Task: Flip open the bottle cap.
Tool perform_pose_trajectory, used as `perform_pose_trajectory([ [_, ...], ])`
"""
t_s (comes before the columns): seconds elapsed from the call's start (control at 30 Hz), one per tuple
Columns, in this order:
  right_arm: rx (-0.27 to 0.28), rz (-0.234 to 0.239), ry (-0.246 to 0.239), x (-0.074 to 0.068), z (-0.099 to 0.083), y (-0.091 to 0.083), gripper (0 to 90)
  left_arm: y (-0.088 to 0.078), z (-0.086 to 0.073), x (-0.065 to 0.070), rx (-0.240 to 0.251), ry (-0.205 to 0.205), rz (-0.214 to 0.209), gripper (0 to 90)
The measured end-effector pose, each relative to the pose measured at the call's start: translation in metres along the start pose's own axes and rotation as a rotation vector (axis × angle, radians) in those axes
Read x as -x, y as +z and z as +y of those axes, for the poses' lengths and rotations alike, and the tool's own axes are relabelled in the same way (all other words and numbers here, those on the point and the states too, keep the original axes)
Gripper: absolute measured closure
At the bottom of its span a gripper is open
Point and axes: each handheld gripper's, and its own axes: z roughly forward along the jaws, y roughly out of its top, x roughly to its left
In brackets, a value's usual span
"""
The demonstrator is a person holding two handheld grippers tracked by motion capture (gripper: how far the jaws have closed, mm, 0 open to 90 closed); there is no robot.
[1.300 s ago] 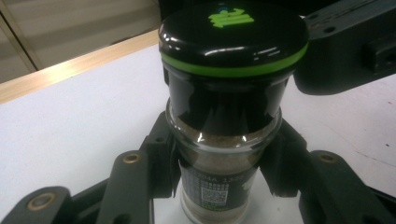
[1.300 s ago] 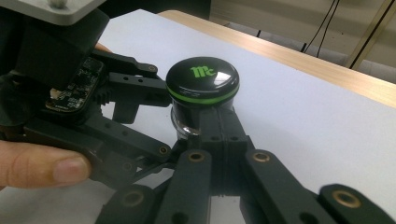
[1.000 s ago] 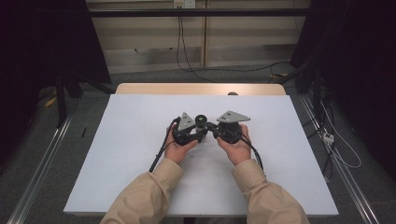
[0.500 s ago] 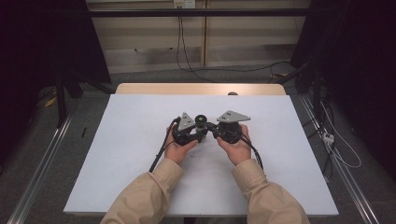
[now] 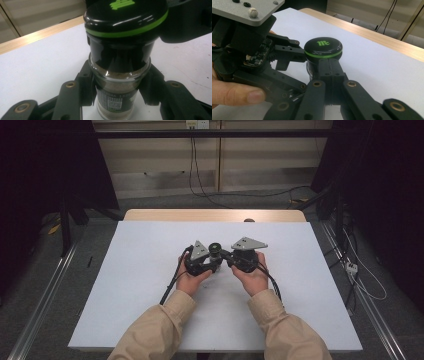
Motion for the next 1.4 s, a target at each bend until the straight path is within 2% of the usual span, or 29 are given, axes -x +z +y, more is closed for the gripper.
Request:
perform_pose_trajectory([
  [1.4,0.020,0.000,-0.007,-0.001,0.012,0.000,90.0,0.000,-0.001,0.000,0.002,-0.004,-0.001,53.0],
])
